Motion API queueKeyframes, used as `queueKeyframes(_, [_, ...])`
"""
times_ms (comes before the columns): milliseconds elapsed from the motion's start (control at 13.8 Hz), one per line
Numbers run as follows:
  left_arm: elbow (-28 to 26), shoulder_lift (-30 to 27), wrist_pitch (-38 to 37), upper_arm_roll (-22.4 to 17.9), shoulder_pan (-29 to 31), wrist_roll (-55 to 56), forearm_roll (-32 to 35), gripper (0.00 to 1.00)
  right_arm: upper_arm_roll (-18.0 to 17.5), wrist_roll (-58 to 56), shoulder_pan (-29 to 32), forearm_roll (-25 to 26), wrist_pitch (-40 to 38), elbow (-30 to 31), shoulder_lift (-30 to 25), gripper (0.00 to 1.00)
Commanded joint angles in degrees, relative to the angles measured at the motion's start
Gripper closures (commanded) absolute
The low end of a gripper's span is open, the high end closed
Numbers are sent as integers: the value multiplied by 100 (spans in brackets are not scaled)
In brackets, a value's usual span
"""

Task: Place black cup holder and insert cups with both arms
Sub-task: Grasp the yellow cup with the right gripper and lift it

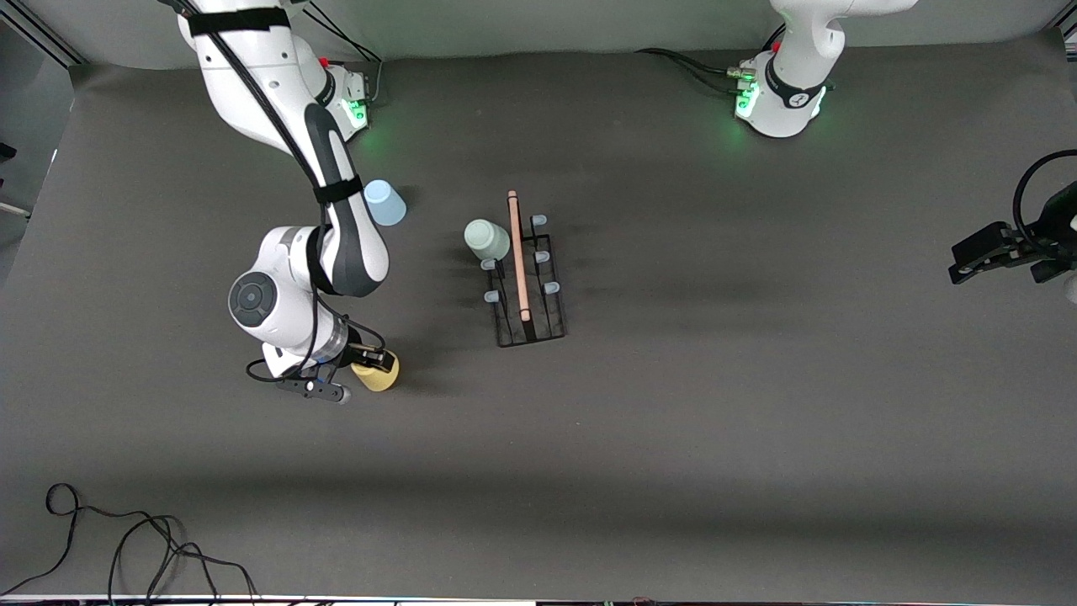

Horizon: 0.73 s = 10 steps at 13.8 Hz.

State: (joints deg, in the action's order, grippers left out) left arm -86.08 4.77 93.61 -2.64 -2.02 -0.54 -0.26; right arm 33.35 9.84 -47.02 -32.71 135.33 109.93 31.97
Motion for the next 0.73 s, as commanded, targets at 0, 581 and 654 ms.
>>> queueKeyframes(0, [100,24,-106,-17,0,-87,-18,0,66,744,-254,-16,-323,29,-595,100])
queueKeyframes(581, [100,-29,-106,-17,-44,-96,0,0,93,2953,-1468,1,-463,-182,-1052,100])
queueKeyframes(654, [100,-29,-106,-17,-35,-96,0,0,119,2953,-1468,123,-629,-191,-1140,100])
